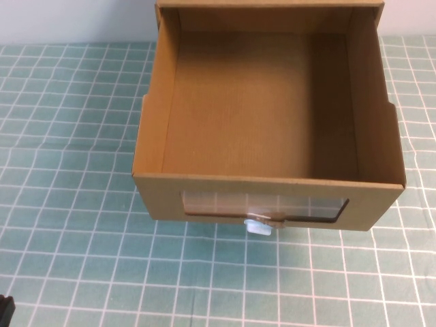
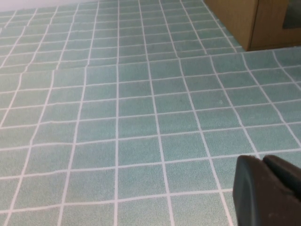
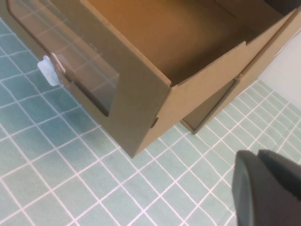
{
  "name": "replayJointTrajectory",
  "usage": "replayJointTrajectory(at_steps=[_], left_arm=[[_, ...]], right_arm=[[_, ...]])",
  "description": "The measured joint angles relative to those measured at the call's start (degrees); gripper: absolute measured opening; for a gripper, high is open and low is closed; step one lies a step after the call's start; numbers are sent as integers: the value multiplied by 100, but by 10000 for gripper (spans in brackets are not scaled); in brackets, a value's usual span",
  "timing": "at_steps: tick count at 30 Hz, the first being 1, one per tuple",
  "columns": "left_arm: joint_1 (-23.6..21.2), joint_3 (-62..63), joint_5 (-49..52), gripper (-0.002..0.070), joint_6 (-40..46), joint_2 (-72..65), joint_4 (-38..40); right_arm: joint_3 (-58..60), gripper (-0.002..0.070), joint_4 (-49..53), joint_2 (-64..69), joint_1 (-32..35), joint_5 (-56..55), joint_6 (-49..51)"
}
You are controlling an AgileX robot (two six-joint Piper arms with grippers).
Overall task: Open the shoe box
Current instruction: 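Pull the top drawer of the cardboard box fully open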
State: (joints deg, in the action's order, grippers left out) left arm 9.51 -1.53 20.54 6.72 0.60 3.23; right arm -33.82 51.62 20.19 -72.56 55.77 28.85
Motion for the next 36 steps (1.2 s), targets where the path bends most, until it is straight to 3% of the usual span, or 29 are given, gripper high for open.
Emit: replayJointTrajectory(at_steps=[15, 18, 22, 25, 31, 36], left_arm=[[0, 0, 0, -5, 0, 0, 10], [0, 0, 0, -5, 0, 0, 10], [0, 0, 0, -5, 0, 4, 10], [0, 0, 0, -6, 0, 4, 10], [0, 0, 0, -6, 0, 4, 10], [0, 0, 0, -5, 0, 4, 10]], right_arm=[[10, -13, 0, -13, 13, -29, 0], [10, -13, 0, -128, 370, -102, 0], [10, -13, 0, -354, 1429, -128, 0], [10, -13, -216, -590, 2710, -382, 150], [10, -14, -1651, -1026, 5332, -934, 389], [10, -14, -2658, -1065, 6348, -1370, 241]])
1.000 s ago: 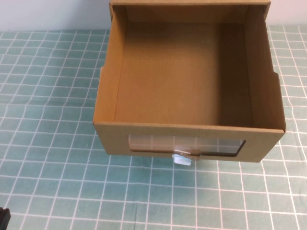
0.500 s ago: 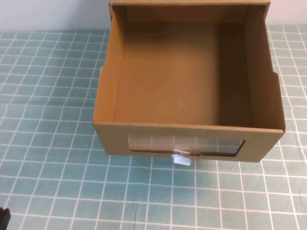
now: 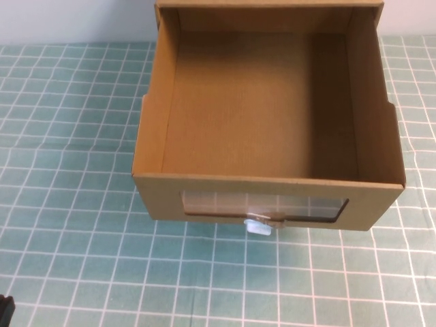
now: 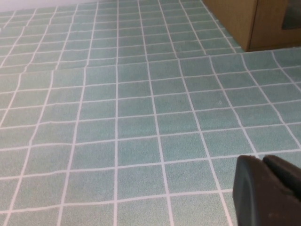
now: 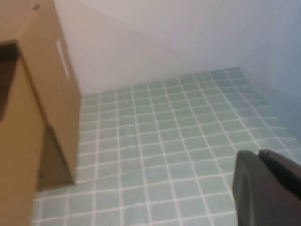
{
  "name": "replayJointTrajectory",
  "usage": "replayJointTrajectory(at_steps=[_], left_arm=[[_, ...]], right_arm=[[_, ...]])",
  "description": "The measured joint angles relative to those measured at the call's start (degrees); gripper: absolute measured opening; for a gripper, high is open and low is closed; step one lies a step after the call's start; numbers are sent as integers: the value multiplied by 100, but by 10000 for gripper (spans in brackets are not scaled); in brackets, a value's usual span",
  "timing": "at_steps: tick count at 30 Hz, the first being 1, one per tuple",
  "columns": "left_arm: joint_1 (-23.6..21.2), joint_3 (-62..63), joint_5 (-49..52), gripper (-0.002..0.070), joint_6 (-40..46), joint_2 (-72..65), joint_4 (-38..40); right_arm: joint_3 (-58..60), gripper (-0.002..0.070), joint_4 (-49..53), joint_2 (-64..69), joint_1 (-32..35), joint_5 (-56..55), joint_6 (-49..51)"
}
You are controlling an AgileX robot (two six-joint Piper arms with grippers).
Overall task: Open the shoe box
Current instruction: 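Pull the top drawer of the cardboard box fully open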
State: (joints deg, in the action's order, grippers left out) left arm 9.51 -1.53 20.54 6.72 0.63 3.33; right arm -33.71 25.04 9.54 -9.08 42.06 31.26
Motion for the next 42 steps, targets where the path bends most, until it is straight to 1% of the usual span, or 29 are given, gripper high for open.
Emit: replayJointTrajectory(at_steps=[3, 5, 8, 11, 15, 20, 24, 29, 42], left_arm=[[0, 0, 0, -5, 0, 0, 0], [0, 0, 0, -5, 0, 0, 0], [0, 0, 0, -5, 0, 0, 0], [0, 0, 0, -5, 0, 0, 0], [0, 0, 0, -5, 0, 0, 0], [0, 0, 0, -6, 0, 0, 0], [0, 0, 0, -5, 0, 0, 0], [0, 0, 0, -5, 0, 0, 11], [0, 0, 0, -5, 0, 0, 10]], right_arm=[[70, -13, -658, 0, 189, -525, -499], [230, -14, -1127, 0, 212, -1084, -1087], [510, -13, -1771, -66, 212, -1599, -2029], [844, -13, -2034, -310, 212, -1737, -2322], [1379, -13, -2193, -573, 212, -1778, -2407], [2177, -13, -2504, -598, 212, -1826, -2442], [2797, -13, -2685, -638, 212, -2067, -2442], [3453, -14, -2732, -973, 291, -2162, -2442], [3502, -11, -2450, -998, 386, -2115, -2467]])
